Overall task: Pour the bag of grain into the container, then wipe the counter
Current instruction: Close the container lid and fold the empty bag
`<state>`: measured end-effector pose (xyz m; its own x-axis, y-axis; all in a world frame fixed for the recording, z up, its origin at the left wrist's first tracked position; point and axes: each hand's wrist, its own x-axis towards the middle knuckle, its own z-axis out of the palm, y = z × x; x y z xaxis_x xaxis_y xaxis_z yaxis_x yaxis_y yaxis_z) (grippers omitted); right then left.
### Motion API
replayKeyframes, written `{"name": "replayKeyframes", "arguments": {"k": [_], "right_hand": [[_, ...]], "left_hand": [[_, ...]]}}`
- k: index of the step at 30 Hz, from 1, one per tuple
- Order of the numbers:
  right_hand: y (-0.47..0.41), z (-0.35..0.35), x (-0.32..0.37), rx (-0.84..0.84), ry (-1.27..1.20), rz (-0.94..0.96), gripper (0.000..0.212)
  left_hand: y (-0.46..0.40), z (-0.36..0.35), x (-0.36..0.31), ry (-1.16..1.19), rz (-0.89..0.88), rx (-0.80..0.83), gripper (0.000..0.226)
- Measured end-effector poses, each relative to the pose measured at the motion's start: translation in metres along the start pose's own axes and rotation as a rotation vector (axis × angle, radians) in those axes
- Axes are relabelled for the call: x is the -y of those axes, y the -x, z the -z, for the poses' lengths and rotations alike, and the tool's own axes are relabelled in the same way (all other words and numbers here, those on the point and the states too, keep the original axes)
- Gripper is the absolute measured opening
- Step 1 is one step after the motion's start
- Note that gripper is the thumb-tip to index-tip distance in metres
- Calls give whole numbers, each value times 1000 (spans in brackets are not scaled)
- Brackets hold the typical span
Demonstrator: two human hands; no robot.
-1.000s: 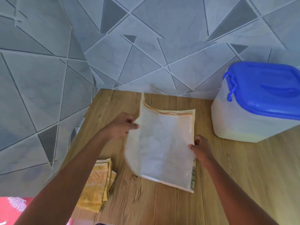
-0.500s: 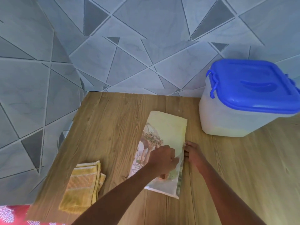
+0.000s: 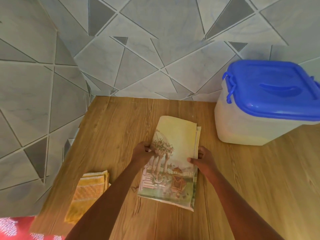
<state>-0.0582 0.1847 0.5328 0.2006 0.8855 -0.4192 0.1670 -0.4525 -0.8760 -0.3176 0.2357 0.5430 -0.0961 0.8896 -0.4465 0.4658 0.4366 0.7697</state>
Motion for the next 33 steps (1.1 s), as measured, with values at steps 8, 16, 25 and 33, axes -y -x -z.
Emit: {"name": "replayKeyframes", "arguments": {"k": [8,16,25,33], "right_hand": [[8,5,-7,130,-151,41,57],[29,7,-1,201,-342,84,55],[54,14,31,172,-365,104,23],[87,27,56,420,-854,9,26]], "left_hand": [[3,18,12,68,15,206,29],[31,26,23,271,-119,276,36],[66,46,15,721,20,372,43],[87,57,-2,1109,178,289,27]]}}
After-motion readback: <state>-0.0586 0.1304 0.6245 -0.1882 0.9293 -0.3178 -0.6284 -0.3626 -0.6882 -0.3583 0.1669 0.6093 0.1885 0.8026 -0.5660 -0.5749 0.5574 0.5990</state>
